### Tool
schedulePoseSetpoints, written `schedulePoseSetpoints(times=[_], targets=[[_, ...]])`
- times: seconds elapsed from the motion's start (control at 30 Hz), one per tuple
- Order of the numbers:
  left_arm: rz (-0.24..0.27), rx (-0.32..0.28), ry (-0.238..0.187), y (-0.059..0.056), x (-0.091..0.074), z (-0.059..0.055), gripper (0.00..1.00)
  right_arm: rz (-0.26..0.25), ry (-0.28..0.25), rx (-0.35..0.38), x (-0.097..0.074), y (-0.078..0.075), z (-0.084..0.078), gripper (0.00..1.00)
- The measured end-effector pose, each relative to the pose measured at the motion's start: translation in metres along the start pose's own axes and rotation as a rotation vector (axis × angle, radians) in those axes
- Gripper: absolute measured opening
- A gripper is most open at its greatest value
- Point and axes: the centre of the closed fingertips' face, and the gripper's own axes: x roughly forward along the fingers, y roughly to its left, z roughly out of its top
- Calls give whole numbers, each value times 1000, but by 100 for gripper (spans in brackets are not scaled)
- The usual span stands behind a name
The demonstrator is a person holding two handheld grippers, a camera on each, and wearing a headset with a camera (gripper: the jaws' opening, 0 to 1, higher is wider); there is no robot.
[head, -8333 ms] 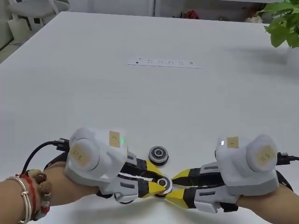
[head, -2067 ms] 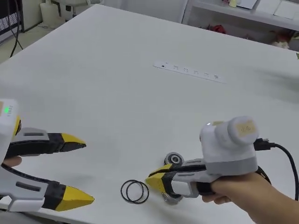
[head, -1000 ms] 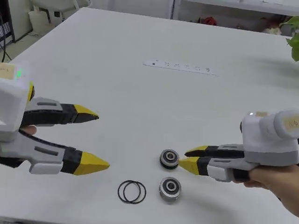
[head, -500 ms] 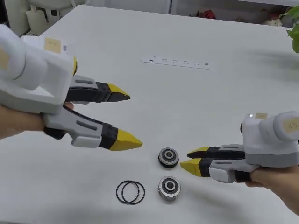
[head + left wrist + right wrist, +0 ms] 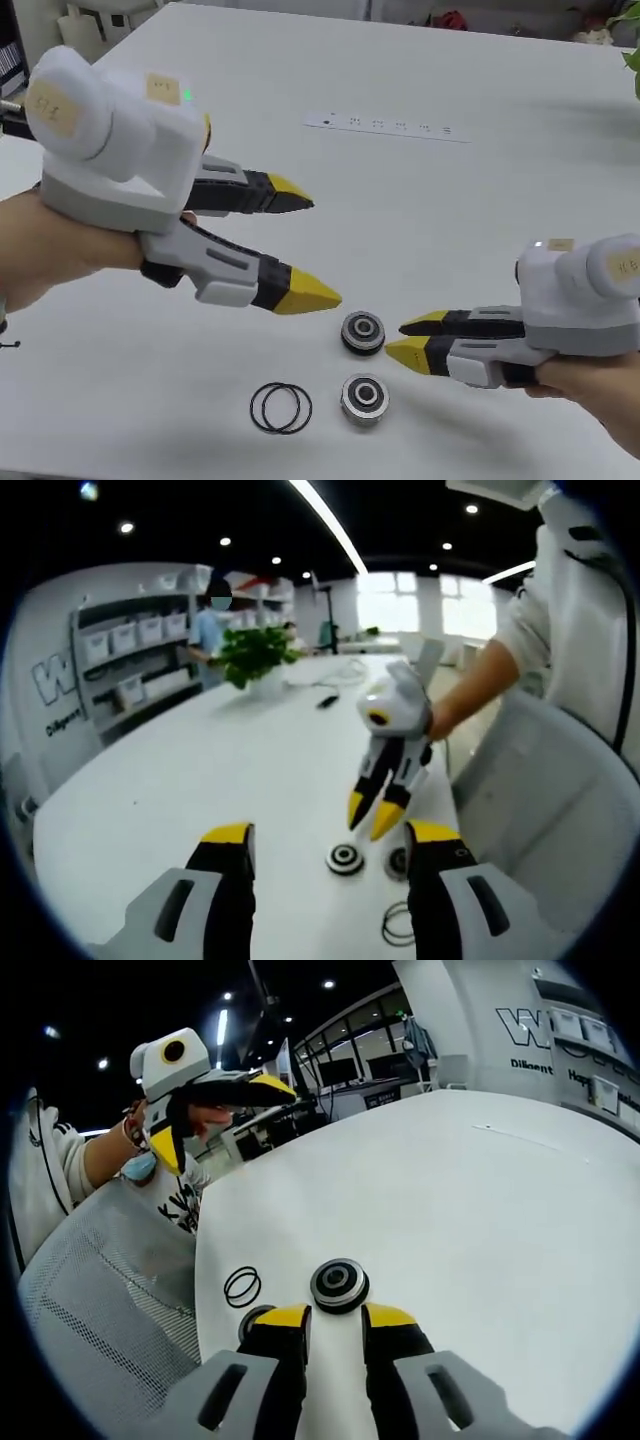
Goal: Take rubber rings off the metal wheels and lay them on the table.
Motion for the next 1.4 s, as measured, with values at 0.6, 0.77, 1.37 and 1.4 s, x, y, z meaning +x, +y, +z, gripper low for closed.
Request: schedulePoseSetpoints(times=[0.6, 0.77, 1.37, 1.4], targets=[[-58, 22, 36, -6, 47, -17, 49, -7, 10, -53, 4, -2, 0, 18], [-68, 9, 72, -9, 63, -38, 41, -8, 12, -64, 9, -2, -1, 20], [-60, -54, 117, -9, 81, -73, 21, -5, 14, -109, 19, -2, -1, 22], [-59, -53, 120, -9, 81, -74, 21, -4, 17, -112, 19, -1, -1, 23]])
